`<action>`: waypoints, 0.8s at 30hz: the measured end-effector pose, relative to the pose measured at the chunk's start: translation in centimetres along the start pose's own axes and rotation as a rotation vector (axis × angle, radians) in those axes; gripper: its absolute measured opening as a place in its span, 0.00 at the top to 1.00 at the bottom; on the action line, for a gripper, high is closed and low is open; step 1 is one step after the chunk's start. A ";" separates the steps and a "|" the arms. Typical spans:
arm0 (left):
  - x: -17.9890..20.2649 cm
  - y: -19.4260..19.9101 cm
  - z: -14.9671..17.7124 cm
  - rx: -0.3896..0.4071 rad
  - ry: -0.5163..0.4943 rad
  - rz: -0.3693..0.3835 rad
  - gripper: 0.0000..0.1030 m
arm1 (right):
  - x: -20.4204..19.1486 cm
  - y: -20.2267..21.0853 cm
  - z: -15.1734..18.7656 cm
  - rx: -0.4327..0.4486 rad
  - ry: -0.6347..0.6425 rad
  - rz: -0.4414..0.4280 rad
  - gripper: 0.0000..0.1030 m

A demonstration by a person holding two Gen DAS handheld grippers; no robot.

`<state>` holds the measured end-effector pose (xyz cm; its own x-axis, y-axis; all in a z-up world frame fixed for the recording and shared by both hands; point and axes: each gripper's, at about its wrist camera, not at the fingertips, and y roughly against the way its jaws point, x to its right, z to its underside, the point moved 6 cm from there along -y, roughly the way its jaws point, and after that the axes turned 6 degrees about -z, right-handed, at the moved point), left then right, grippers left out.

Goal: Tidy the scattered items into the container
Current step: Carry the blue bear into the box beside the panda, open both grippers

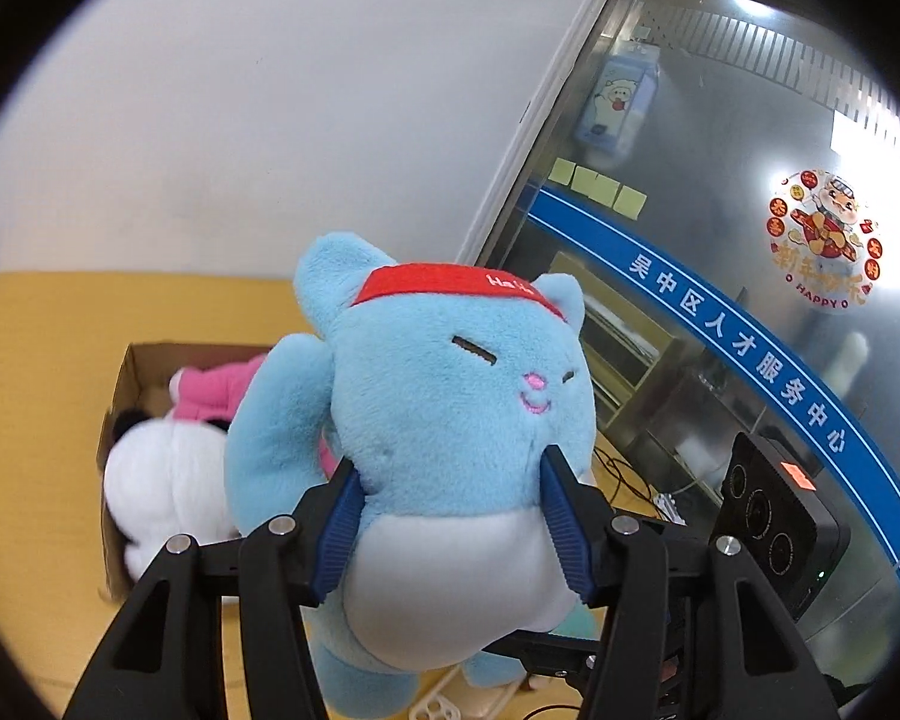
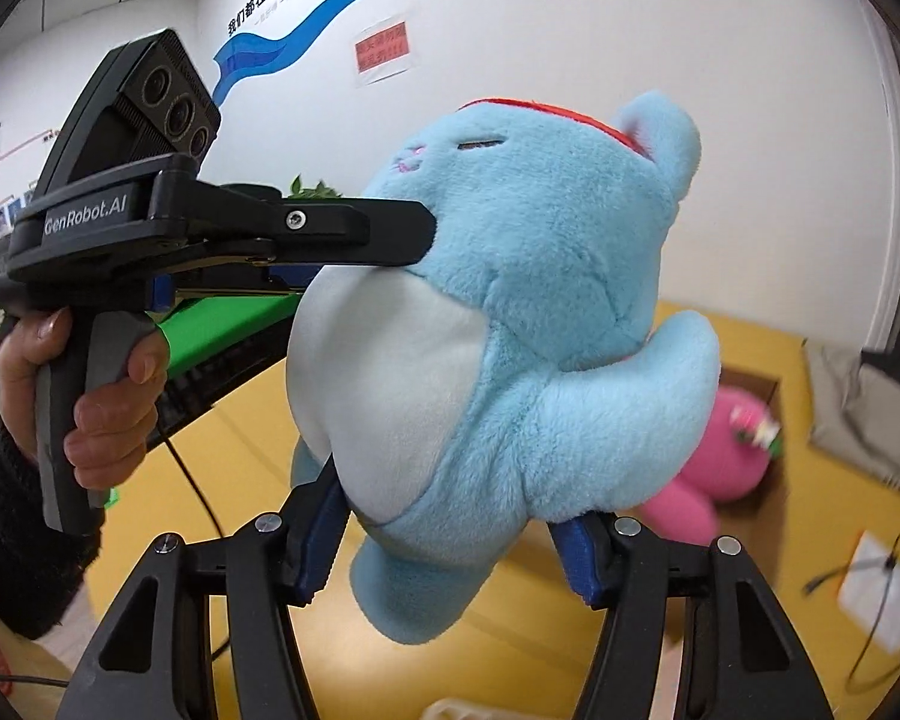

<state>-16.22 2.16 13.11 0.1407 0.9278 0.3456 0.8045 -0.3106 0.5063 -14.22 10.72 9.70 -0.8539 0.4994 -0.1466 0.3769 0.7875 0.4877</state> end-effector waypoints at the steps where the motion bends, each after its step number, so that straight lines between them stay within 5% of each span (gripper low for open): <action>1: -0.2 -0.7 -0.6 -0.002 0.000 -0.001 0.46 | 0.9 -0.9 -1.0 0.003 0.011 0.012 0.37; 6: -2.9 -7.2 -1.3 -0.077 0.047 -0.043 0.46 | 6.0 -6.5 -2.3 -0.040 0.004 0.005 0.37; 14: -10.3 -18.4 6.1 -0.282 0.216 -0.098 0.49 | 13.5 -17.7 5.7 -0.286 -0.122 -0.075 0.37; 19: -10.6 -19.8 8.0 -0.302 0.183 -0.140 0.50 | 14.3 -21.0 8.4 -0.411 -0.207 -0.113 0.36; 24: -10.2 -20.4 8.7 -0.316 0.155 -0.164 0.49 | 14.6 -20.9 9.9 -0.502 -0.206 -0.022 0.21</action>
<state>-29.06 0.84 -7.57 -0.0838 0.9357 0.3427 0.5884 -0.2311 0.7749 -30.99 5.15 -11.15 -0.7526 0.5849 -0.3025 0.0988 0.5545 0.8263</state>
